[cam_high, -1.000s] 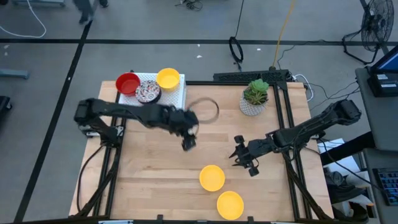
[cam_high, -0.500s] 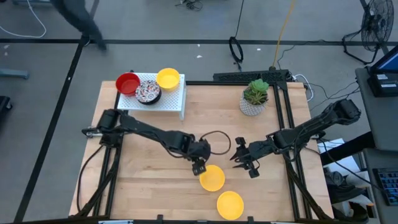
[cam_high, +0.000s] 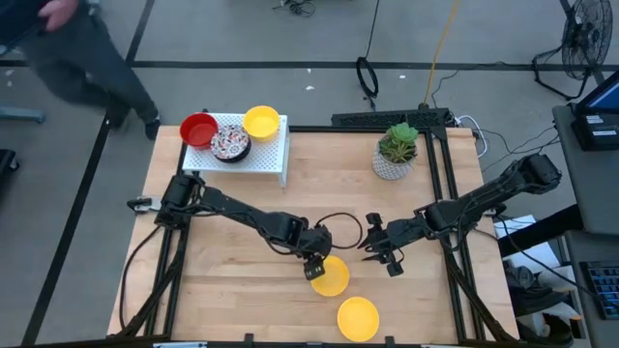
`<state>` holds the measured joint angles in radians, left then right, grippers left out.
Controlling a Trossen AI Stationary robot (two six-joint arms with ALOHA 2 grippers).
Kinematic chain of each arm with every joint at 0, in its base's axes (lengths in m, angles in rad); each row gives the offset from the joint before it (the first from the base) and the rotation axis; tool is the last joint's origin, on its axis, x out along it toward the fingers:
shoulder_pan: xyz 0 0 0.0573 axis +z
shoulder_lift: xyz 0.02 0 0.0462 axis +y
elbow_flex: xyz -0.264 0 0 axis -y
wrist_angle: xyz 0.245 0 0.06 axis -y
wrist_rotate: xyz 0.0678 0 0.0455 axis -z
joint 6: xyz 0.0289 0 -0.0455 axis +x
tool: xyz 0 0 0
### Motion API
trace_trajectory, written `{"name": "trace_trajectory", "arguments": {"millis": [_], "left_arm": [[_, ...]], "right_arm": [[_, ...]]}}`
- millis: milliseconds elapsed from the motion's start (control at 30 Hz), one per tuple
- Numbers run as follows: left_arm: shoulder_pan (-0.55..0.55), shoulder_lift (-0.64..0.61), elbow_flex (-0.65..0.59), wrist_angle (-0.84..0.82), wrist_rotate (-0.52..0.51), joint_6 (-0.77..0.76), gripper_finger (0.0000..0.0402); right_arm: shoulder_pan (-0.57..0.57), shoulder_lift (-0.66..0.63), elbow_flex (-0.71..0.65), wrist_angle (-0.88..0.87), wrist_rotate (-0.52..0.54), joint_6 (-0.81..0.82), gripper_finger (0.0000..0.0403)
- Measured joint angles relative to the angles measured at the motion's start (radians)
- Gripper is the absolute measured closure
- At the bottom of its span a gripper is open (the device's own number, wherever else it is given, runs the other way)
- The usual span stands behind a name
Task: Pick & Place Mini bowls
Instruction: Stack the yellow bowl on top of the yellow bowl on the shelf
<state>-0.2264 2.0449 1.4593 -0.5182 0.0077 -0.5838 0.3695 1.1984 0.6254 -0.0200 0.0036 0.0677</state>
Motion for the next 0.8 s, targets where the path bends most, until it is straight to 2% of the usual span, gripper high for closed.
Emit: {"name": "trace_trajectory", "arguments": {"millis": [67,167,500,700,800], "left_arm": [[0.0,0.0,0.0,0.0,-0.008,0.022,0.0154],[0.0,0.015,0.002,0.004,-0.007,0.055,0.0187],[0.025,0.045,0.001,0.004,0.108,0.111,0.0383],[0.077,-0.049,0.001,-0.033,0.12,0.16,0.0387],[0.127,-0.127,0.0,-0.063,0.082,0.197,0.0395]], "right_arm": [[0.0,0.0,0.0,0.0,0.0,0.0,0.0248],[0.0,0.0,0.0,0.0,0.0,0.0,0.0248],[0.0,0.0,0.001,-0.016,-0.001,0.0,0.0248],[0.0,0.0,0.001,-0.016,0.0,0.0,0.0248],[0.0,0.0,0.001,-0.014,-0.001,0.0,0.0248]]}}
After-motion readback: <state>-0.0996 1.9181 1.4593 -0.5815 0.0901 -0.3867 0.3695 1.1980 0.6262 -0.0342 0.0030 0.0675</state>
